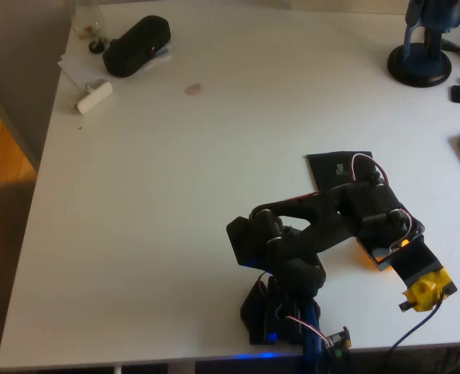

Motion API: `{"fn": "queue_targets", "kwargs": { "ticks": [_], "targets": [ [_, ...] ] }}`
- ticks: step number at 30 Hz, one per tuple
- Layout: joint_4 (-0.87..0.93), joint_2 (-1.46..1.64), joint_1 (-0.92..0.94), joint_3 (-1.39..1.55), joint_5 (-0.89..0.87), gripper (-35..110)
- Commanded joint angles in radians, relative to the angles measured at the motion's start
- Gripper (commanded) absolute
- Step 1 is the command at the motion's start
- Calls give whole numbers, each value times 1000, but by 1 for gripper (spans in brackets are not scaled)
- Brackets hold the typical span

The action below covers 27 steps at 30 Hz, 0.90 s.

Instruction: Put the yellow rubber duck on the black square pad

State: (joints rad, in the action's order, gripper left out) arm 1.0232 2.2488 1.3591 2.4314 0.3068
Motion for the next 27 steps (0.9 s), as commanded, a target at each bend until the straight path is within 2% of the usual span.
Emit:
{"fn": "queue_targets", "kwargs": {
  "ticks": [1,19,27],
  "targets": [
    [-12,14,15,32,21,30],
    [-6,26,-121,44,21,30],
    [-6,26,-126,48,21,30]
  ]
}}
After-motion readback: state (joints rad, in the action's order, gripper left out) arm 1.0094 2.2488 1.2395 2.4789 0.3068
